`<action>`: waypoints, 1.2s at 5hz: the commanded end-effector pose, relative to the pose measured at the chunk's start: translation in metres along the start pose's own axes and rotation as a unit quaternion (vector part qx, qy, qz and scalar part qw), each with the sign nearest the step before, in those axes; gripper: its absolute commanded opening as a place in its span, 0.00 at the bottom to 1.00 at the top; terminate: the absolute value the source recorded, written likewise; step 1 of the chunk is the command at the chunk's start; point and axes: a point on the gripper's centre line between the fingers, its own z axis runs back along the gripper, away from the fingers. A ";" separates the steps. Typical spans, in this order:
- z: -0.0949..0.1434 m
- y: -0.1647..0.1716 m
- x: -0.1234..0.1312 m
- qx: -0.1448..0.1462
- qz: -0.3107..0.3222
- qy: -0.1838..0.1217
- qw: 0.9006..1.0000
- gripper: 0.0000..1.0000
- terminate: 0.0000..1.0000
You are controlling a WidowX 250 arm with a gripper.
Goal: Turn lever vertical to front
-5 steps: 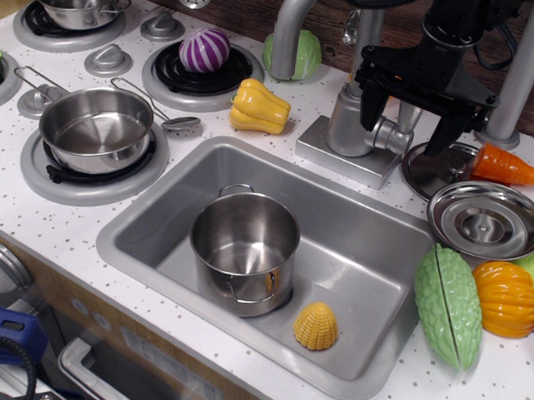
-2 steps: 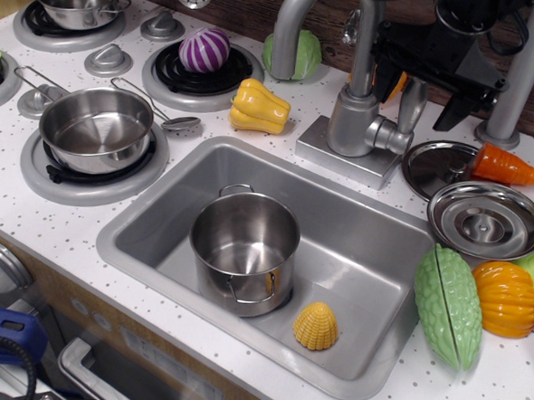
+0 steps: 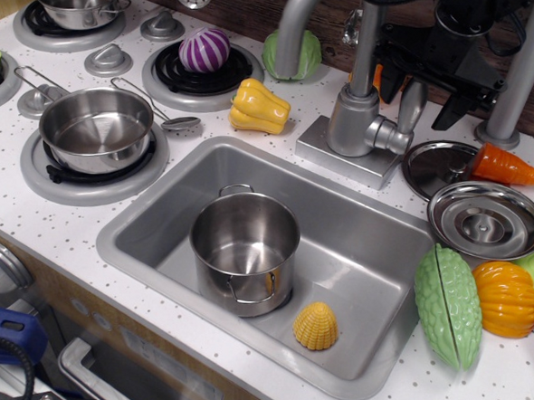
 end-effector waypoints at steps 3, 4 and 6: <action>0.037 -0.011 -0.028 -0.009 0.073 0.035 0.997 0.00 0.00; 0.038 -0.015 -0.036 -0.011 0.076 0.046 0.996 0.00 0.00; 0.010 -0.008 -0.046 -0.063 0.077 0.096 0.990 0.00 0.00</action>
